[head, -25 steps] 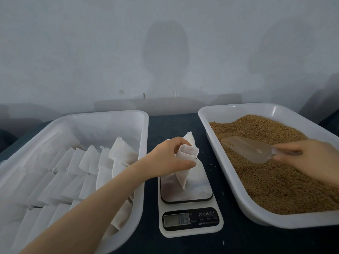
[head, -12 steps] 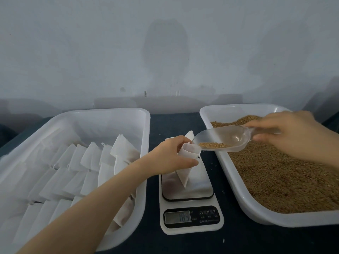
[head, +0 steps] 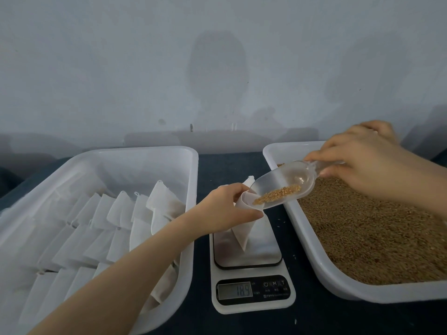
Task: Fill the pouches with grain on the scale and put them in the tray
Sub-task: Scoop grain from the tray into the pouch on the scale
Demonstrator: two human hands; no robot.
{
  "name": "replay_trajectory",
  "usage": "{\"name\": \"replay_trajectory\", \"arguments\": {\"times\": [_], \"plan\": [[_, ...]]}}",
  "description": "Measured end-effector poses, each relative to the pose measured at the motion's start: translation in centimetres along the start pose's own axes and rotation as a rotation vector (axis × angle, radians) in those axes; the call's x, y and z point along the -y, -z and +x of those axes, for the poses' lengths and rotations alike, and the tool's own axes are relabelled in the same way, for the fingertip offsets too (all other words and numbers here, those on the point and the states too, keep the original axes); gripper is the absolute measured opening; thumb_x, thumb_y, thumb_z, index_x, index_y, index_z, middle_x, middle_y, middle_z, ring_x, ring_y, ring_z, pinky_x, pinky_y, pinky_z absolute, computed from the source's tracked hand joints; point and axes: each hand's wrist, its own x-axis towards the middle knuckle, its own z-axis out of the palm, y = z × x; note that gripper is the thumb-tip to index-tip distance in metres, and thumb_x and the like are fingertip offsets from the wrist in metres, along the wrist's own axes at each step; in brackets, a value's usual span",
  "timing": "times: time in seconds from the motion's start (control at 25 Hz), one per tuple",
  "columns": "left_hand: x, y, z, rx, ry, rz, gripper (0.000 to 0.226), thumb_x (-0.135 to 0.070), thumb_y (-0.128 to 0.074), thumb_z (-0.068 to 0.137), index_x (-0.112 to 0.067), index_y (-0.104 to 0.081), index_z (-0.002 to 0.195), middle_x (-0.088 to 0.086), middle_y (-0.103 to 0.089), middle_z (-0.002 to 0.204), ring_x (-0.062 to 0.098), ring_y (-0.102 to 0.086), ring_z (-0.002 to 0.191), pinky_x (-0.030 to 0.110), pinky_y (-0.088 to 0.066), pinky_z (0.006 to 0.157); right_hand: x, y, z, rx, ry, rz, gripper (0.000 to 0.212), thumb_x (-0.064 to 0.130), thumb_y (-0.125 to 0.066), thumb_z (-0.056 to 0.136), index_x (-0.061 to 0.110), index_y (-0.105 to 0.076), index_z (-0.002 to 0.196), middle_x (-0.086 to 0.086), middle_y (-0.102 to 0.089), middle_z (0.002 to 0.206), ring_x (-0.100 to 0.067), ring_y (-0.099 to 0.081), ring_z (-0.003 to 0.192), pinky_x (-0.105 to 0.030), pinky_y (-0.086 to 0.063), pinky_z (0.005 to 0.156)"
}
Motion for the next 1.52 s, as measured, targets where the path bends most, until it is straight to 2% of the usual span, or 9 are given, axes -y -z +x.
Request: {"name": "replay_trajectory", "arguments": {"times": [0.2,0.44,0.64,0.84,1.0,1.08,1.16,1.32,1.52], "plan": [[0.0,0.1,0.0,-0.01,0.012,-0.012,0.035,-0.048,-0.07,0.077,-0.041,-0.052,0.105,-0.02,-0.061,0.101,0.004,-0.062,0.092,0.014,-0.052,0.069,0.9,0.7,1.0,-0.09,0.122,-0.079,0.029,0.039,-0.063,0.085,0.048,-0.063,0.113,0.015,-0.065,0.104,-0.019,-0.049,0.108,-0.036,-0.006,0.1],[0.1,0.1,0.0,-0.021,0.023,-0.012,0.039,-0.05,-0.071,0.076,-0.035,-0.054,0.108,-0.017,-0.062,0.102,0.006,-0.062,0.093,0.021,-0.054,0.077,2.4,1.2,1.0,-0.273,0.305,-0.197,0.035,0.009,-0.086,0.062,0.023,-0.076,0.093,-0.005,-0.069,0.081,-0.034,-0.06,0.086,-0.051,-0.019,0.098],[0.1,0.0,0.0,-0.028,0.038,-0.004,0.042,-0.049,-0.072,0.076,-0.038,-0.05,0.11,-0.016,-0.06,0.106,0.006,-0.06,0.095,0.022,-0.053,0.078,3.6,1.1,-0.3,-0.387,0.373,-0.28,0.046,-0.013,-0.074,0.056,0.013,-0.075,0.094,-0.011,-0.067,0.083,-0.037,-0.06,0.086,-0.053,-0.022,0.098],[0.0,0.1,-0.1,-0.025,0.038,-0.005,0.038,-0.049,-0.071,0.076,-0.037,-0.051,0.107,-0.015,-0.061,0.106,0.008,-0.061,0.097,0.028,-0.055,0.083,2.4,0.7,-1.2,-0.433,0.271,-0.267,0.037,0.001,-0.079,0.065,0.015,-0.074,0.098,-0.011,-0.069,0.094,-0.034,-0.063,0.086,-0.05,-0.028,0.094],[-0.1,0.1,-0.2,-0.025,0.045,0.009,0.036,-0.051,-0.069,0.076,-0.037,-0.051,0.104,-0.017,-0.059,0.104,0.008,-0.06,0.096,0.026,-0.055,0.081,0.0,-1.4,-1.9,-0.181,-0.201,0.004,0.023,0.031,-0.063,0.086,0.017,-0.068,0.104,-0.003,-0.061,0.088,-0.024,-0.058,0.072,-0.035,-0.049,0.064],[-0.1,0.1,-0.1,-0.023,0.044,0.019,0.036,-0.051,-0.069,0.077,-0.037,-0.051,0.105,-0.017,-0.058,0.104,0.008,-0.059,0.096,0.025,-0.055,0.08,-0.7,-3.6,-1.7,0.033,-0.438,0.146,0.029,0.039,-0.052,0.092,0.014,-0.066,0.09,0.001,-0.06,0.072,-0.015,-0.057,0.057,-0.025,-0.045,0.049],[-0.2,0.1,-0.1,-0.021,0.045,0.02,0.034,-0.051,-0.069,0.078,-0.038,-0.05,0.103,-0.018,-0.058,0.104,0.007,-0.059,0.096,0.023,-0.054,0.08,-0.9,-6.2,-1.5,0.198,-0.536,0.183,0.032,0.036,-0.049,0.094,0.011,-0.061,0.077,0.0,-0.06,0.062,-0.012,-0.057,0.049,-0.021,-0.04,0.041],[-0.3,0.1,-0.3,-0.016,0.05,0.011,0.035,-0.05,-0.07,0.077,-0.037,-0.052,0.104,-0.015,-0.059,0.106,0.01,-0.06,0.097,0.025,-0.055,0.081,0.1,-10.1,-1.1,0.408,-0.585,0.228,0.022,0.028,-0.049,0.094,0.011,-0.048,0.081,-0.003,-0.057,0.072,-0.013,-0.059,0.059,-0.022,-0.037,0.043],[-0.5,0.2,-0.3,-0.014,0.054,0.014,0.035,-0.049,-0.07,0.077,-0.035,-0.053,0.105,-0.014,-0.059,0.107,0.01,-0.06,0.098,0.03,-0.056,0.084,1.2,-10.5,-1.1,0.53,-0.589,0.12,0.031,0.027,-0.05,0.095,0.003,-0.046,0.115,-0.006,-0.057,0.088,-0.02,-0.061,0.076,-0.027,-0.046,0.057]]}}
